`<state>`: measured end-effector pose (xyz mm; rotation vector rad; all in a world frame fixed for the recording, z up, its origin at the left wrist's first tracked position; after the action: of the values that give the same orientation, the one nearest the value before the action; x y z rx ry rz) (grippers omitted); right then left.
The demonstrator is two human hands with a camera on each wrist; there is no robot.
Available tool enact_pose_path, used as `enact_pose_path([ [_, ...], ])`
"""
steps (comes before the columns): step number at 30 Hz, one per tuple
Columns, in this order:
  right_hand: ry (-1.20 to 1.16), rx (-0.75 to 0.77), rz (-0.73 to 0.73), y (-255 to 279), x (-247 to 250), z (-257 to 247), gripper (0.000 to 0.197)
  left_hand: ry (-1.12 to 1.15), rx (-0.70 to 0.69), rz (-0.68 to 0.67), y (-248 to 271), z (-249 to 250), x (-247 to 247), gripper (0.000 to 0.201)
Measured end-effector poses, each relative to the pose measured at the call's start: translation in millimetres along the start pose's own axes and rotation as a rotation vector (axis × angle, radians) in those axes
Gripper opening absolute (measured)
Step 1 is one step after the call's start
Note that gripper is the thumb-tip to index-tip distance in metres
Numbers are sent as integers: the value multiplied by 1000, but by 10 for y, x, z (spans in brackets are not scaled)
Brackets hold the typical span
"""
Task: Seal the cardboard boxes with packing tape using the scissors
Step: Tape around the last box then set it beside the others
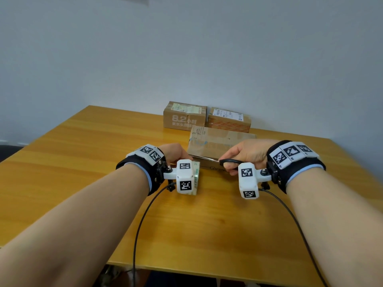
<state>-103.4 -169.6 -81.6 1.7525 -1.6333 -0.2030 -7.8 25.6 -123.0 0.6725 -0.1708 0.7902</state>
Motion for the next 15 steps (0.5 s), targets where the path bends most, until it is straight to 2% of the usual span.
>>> enact_pose_path([
  [5,113,-8,21,64,-28,-38,52,-78,15,36,134,-7,85,7],
  [7,200,-13,43,92,-27,-47,54,-147,31,43,220,-2,123,17],
  [9,233,-19,60,116,-36,-55,46,-173,33,29,302,2,139,29],
  [11,256,-29,59,145,-89,-67,36,-180,43,-10,351,-14,141,33],
  [15,563,-14,158,211,-264,-111,39,-151,54,4,432,-6,168,34],
])
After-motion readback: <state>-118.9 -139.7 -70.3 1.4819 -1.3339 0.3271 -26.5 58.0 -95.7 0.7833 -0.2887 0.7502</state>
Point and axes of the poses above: each hand's wrist, its own y-axis away from the middle knuckle, its own x-axis out of the back of the hand, z = x × y, the point moved 5 cm from there along -y, towards the middle knuckle, and after that the axes turned 3 degrees about -y, right-handed, at the moved point
